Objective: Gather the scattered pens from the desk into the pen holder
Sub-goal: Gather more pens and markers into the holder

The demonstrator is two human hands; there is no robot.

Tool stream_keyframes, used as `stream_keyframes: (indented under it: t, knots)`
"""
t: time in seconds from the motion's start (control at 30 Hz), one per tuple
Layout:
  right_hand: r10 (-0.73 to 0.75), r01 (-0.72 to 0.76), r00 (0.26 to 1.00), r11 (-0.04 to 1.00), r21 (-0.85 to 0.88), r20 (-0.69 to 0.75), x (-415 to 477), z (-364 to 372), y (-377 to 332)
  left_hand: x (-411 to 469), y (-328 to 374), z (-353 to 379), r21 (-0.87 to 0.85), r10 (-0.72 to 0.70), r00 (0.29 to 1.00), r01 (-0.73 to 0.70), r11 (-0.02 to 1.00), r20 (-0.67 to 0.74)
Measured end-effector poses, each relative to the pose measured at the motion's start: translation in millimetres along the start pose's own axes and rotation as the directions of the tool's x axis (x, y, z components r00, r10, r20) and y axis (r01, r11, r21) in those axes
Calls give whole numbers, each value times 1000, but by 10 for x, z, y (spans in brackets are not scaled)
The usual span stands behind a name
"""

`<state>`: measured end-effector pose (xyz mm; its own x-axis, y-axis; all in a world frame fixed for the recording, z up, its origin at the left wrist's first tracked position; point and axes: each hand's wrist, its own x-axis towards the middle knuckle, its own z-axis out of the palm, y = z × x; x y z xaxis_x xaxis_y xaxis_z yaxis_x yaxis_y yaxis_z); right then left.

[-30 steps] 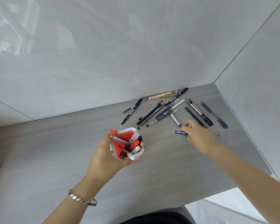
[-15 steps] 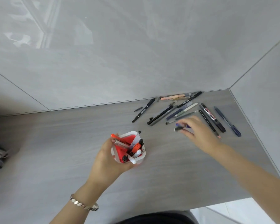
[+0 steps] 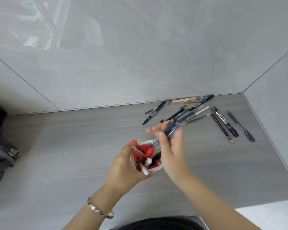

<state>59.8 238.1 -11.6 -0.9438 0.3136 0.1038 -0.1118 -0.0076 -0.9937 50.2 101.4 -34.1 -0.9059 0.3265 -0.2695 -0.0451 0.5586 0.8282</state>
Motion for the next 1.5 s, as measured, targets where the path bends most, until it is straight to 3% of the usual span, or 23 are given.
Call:
stream_keyframes:
  t: [0.1,0.17,0.23,0.3,0.4,0.53,0.67,0.7,0.73,0.8,0.9,0.97,1.1,1.3,1.43,1.5]
  knots:
    - [90,-47,979,973,-224,185,-106,-35,101,-19,-39,-7,51,18,999,-19,999,28]
    - [47,1,985,960,-280,166,-163,-81,71,-25,-57,-23,58,27,999,-28,998,24]
    - [-100,120,992,926,-357,72,-206,-122,37,-23,-59,-32,50,40,999,-42,998,30]
    - [-213,216,975,834,-507,65,-198,-132,13,2,-37,-29,32,63,997,-65,997,47]
    - [-224,267,962,649,-712,157,-152,-163,20,78,13,3,4,106,992,-106,994,75]
    - [22,173,974,576,-799,226,-147,-239,-37,192,120,59,22,166,977,-170,985,131]
    - [289,183,898,440,-879,332,-202,-434,-132,262,190,180,59,194,964,-207,976,181]
    - [350,123,879,491,-863,324,-207,-492,-181,265,203,227,63,192,963,-207,976,191]
    - [367,16,882,605,-796,296,-202,-558,-231,263,221,275,59,188,962,-203,977,199]
    - [319,-174,932,808,-563,170,-154,-746,-332,268,286,384,50,163,965,-176,983,205]
    - [241,-261,965,857,-444,-101,94,-1286,-276,319,401,603,39,127,976,-136,990,180]
    - [244,-309,951,786,-536,-190,317,-1727,-45,361,494,773,22,90,986,-94,995,138]
    - [348,-404,905,529,-747,-243,701,-2422,472,445,703,1126,-26,69,996,-68,997,48]
    - [354,-142,931,136,-980,-86,886,-2521,939,446,908,1385,-60,2,997,-7,998,-83]
    - [388,-191,910,87,-978,-144,864,-2518,1048,414,932,1392,-73,-65,992,57,996,-105]
    - [394,-244,904,157,-957,-166,861,-2586,1011,418,937,1375,-66,-69,991,62,996,-114]
